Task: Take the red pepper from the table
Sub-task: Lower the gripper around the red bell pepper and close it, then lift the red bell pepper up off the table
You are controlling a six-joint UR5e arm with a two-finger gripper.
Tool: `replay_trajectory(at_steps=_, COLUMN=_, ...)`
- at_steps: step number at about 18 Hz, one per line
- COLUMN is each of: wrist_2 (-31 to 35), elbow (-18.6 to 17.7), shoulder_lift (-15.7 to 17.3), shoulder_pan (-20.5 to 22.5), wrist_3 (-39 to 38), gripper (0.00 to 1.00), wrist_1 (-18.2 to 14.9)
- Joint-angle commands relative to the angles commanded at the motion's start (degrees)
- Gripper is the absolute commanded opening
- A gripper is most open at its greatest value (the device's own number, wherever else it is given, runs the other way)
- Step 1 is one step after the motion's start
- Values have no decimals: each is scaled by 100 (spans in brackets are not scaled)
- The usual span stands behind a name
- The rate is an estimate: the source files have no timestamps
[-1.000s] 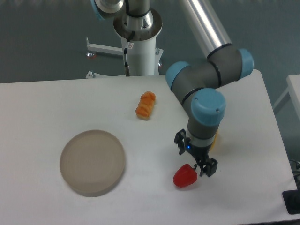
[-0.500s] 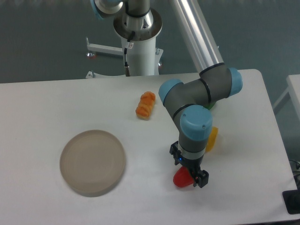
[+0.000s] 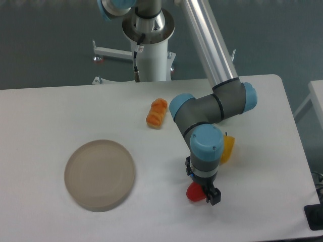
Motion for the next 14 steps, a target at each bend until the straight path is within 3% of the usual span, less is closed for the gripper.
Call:
replay_trajectory(at_steps=3, wrist_2=-114, elbow=9, shoulder_lift=17, shoulder_pan=0, wrist_3=-35, gripper=26, wrist_1=0)
replay_trajectory(at_steps=8, wrist_2=-228, elbow=9, shoulder_lift=272, shoulder_pan=26, wrist_3=-642, gripper=26, wrist_1=-88)
replay_trajectory(at_steps=14, wrist_2=-220, elbow=0, shoulder_lift=1027, shoulder_pan=448, wrist_3=-563, gripper=24, wrist_1=-1176)
